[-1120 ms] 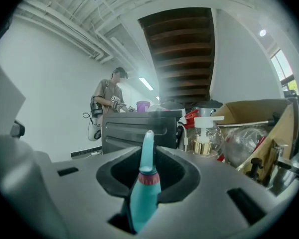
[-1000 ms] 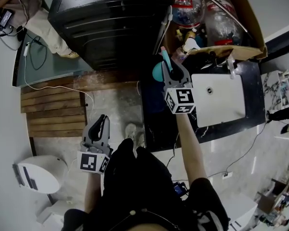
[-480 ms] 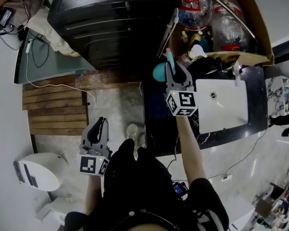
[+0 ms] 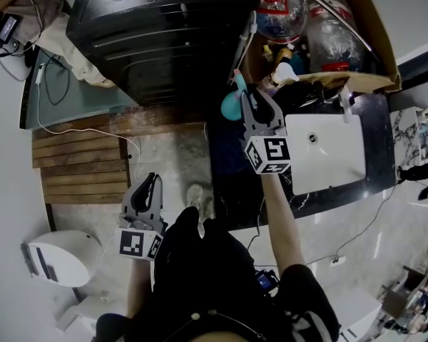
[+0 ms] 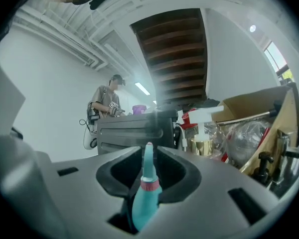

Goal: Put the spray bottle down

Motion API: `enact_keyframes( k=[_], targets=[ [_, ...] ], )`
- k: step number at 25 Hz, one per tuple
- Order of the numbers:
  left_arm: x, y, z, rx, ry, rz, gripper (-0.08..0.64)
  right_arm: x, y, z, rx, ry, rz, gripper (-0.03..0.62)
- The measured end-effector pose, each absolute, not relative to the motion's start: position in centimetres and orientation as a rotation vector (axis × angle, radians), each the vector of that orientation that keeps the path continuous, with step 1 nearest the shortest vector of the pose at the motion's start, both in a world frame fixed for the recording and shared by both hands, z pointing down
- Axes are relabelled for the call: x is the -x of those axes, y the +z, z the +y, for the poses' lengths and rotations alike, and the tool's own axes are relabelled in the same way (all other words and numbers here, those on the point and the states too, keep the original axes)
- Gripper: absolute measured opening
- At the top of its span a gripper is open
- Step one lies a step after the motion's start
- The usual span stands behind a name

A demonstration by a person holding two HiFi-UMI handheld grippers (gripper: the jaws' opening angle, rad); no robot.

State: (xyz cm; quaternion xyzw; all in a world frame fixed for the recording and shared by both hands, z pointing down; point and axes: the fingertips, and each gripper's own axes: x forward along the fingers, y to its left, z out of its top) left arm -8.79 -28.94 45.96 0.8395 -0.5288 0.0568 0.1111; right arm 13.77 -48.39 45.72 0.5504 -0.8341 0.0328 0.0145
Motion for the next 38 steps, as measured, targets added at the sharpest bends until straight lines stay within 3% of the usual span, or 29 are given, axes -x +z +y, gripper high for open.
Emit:
enact_keyframes(
  k=[21,33,38],
  targets=[
    [1.8,41.0,-29.0,-2.720,-0.005,-1.303,0.034,-19.8,41.1,-34.4,-1.910,0.101,-2.501,0.094],
    [-3.1,38.9,-28.1,-2.828,-0.089,-1.115,0.035,-21.8,38.6,-24.6,-2.077,0.104,-2.410,0.006],
    [-4.2,38.5,-27.6,-2.849,-0.093,-1.063,0.035,-21.7,38.7,-22.2,-2.113,0.145,-2.372,0.003]
  ],
)
